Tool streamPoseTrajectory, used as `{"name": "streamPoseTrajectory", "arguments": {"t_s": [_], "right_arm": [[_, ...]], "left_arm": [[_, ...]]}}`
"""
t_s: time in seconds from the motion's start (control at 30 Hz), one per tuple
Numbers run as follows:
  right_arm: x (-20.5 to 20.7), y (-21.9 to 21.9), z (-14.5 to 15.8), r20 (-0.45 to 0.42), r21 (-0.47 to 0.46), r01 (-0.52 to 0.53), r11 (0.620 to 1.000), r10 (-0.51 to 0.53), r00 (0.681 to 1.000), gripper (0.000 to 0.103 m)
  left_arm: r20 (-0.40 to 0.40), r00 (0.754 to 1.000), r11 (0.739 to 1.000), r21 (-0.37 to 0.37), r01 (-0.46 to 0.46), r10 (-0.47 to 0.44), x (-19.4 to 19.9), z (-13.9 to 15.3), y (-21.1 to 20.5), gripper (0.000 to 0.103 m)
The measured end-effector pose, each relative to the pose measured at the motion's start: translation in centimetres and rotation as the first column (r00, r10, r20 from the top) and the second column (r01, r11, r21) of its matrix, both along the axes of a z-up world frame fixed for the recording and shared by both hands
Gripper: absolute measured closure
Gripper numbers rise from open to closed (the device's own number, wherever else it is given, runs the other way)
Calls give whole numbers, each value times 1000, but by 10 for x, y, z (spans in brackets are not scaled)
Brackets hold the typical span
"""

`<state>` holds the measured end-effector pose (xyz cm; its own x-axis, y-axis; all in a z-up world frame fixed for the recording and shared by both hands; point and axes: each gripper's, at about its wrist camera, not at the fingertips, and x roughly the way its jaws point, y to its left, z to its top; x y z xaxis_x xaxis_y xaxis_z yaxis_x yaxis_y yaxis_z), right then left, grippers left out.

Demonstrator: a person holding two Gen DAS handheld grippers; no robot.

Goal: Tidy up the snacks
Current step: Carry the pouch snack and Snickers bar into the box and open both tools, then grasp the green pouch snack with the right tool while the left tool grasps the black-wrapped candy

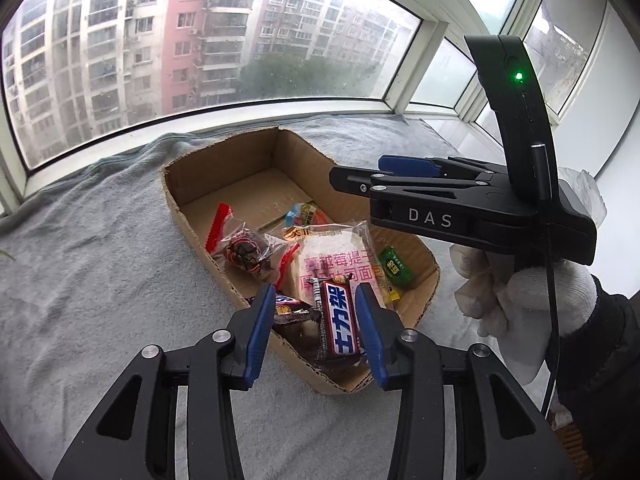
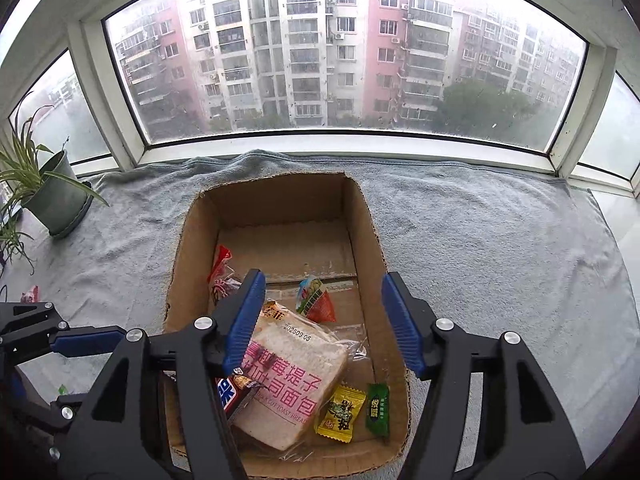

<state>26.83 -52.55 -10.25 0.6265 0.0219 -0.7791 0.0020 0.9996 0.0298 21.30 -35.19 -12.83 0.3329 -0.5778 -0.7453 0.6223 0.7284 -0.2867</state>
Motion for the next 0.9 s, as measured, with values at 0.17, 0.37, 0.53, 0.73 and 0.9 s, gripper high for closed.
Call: {"name": "streamPoseTrajectory", "arguments": {"t_s": [0.17, 0.37, 0.53, 0.73, 0.9], "right_arm": [[-11, 9, 14, 14, 0, -2, 1000, 2, 1000, 39], [-32, 23, 33, 37, 5, -3, 1000, 3, 999, 33], [-58, 40, 48, 72, 20, -24, 1000, 23, 997, 30], [-94, 63, 56, 112, 85, -70, 994, 60, 992, 30], [-119, 97, 57, 103, 95, -139, 986, 130, 986, 24]], "left_arm": [[8, 1000, 1000, -20, -17, 17, -2, 11, 13, 63], [21, 999, 998, -46, -37, 38, -9, 26, 37, 63], [51, 997, 997, -54, -54, 57, -20, 38, 74, 63], [82, 987, 989, -68, -135, 140, -34, 53, 153, 63], [87, 967, 970, -63, -236, 241, -46, 54, 230, 63]]}}
